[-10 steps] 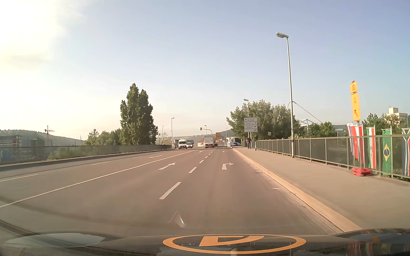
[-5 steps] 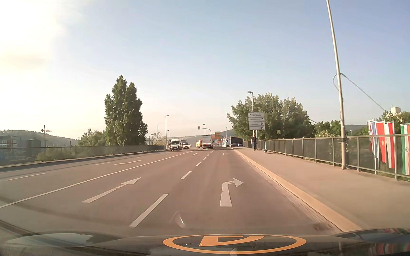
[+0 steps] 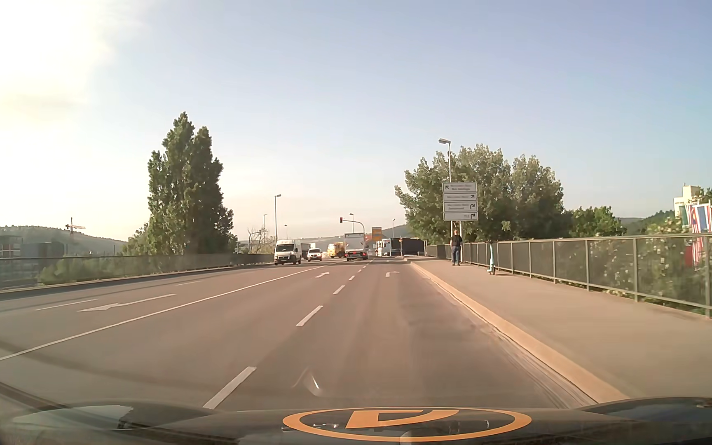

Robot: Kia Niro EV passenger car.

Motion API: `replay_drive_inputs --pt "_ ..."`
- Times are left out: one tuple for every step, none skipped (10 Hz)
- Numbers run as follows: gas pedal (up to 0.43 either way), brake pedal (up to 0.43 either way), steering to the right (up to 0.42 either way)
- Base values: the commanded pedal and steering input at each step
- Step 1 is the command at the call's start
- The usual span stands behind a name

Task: Follow the waypoints while adhering to traffic rules and regulations

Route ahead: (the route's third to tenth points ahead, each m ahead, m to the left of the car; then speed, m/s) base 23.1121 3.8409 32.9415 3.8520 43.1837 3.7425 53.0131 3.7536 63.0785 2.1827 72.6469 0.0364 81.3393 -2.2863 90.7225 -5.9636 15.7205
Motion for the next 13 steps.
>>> replay_drive_inputs --pt "0.0 0.043 -0.001" --pt "0.0 0.055 -0.002" --pt "0.0 0.073 -0.003" --pt "0.0 0.104 -0.003" --pt "0.0 0.134 -0.003" --pt "0.0 0.146 -0.003" --pt "0.0 0.152 -0.003" --pt "0.0 0.152 -0.003" --pt "0.0 0.14 -0.003" --pt "0.0 0.14 -0.003" --pt "0.0 0.134 -0.003" --pt "0.0 0.134 -0.003" --pt "0.0 0.14 -0.003"
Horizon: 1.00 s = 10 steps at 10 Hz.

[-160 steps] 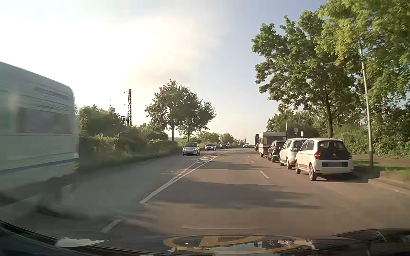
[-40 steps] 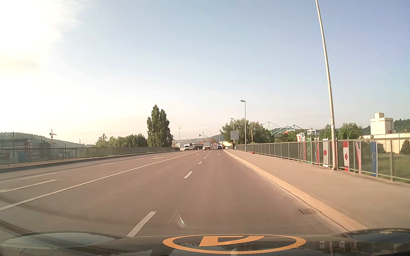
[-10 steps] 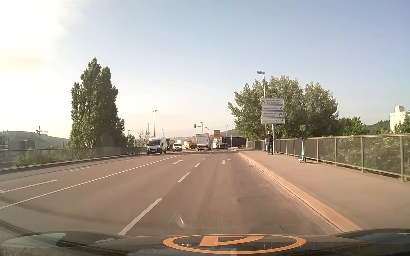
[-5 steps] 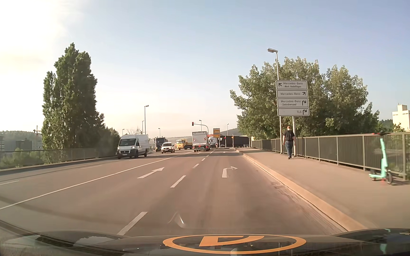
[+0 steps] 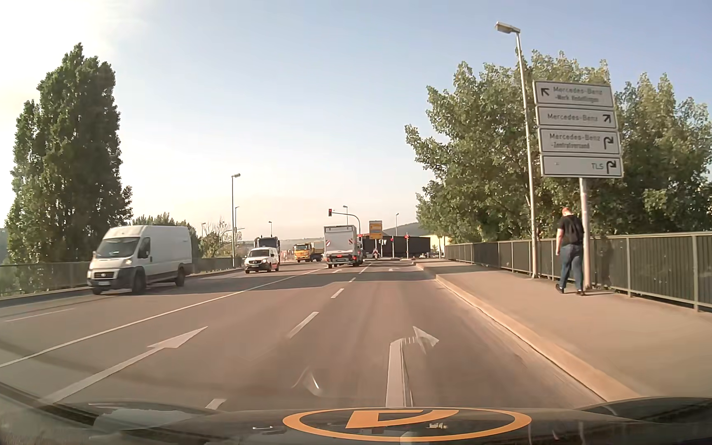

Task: Follow the waypoints while adhering to traffic rules and regulations

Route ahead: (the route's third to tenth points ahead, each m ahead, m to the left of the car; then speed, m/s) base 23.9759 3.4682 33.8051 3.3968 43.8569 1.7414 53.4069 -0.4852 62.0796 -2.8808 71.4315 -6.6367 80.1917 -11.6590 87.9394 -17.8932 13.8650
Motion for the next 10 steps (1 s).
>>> replay_drive_inputs --pt "0.0 0.14 -0.003" --pt "0.0 0.146 -0.002" --pt "0.0 0.146 -0.001" --pt "0.0 0.152 -0.001" --pt "0.0 0.152 -0.001" --pt "0.0 0.152 -0.001" --pt "0.0 0.152 -0.001" --pt "0.0 0.152 -0.001" --pt "0.0 0.152 -0.001" --pt "0.0 0.159 -0.001"
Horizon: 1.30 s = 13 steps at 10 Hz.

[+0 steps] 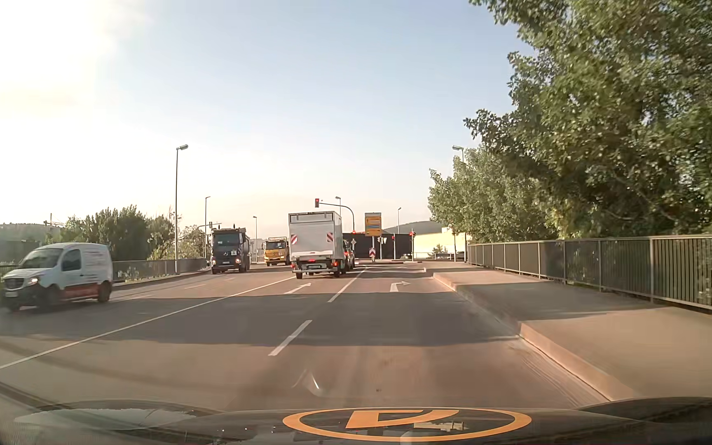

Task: Follow the waypoints while adhering to traffic rules and regulations

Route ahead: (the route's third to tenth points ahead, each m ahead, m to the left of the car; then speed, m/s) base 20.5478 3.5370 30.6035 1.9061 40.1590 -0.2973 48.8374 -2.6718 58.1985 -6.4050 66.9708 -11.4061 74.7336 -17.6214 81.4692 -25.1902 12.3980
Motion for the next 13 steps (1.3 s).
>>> replay_drive_inputs --pt "0.0 0.159 -0.001" --pt "0.0 0.165 -0.001" --pt "0.0 0.171 -0.001" --pt "0.0 0.171 -0.001" --pt "0.0 0.171 -0.001" --pt "0.0 0.177 -0.001" --pt "0.0 0.177 -0.001" --pt "0.0 0.177 -0.001" --pt "0.0 0.183 -0.001" --pt "0.0 0.183 -0.001" --pt "0.0 0.183 0.0" --pt "0.0 0.177 0.0" --pt "0.0 0.177 0.0"
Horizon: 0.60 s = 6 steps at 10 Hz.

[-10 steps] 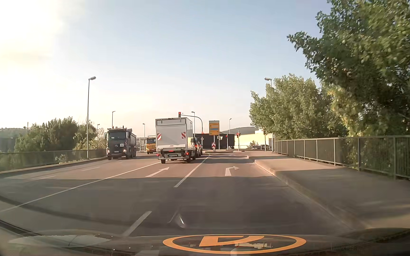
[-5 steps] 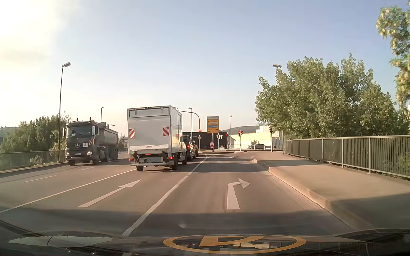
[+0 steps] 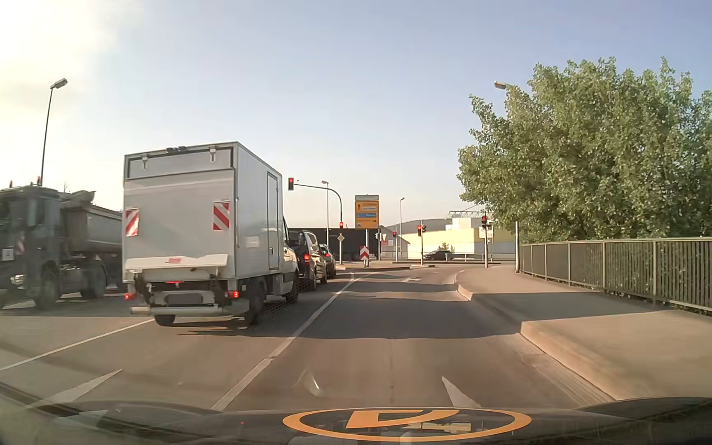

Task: Follow the waypoints while adhering to traffic rules and regulations

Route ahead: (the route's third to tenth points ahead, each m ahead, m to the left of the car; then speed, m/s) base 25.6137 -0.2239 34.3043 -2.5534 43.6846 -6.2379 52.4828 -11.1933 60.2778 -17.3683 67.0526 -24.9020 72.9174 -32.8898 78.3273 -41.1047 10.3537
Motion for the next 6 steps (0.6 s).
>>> replay_drive_inputs --pt "0.0 0.171 0.0" --pt "0.0 0.177 0.0" --pt "0.0 0.177 0.0" --pt "0.0 0.177 0.001" --pt "0.0 0.183 0.003" --pt "0.0 0.189 0.005"
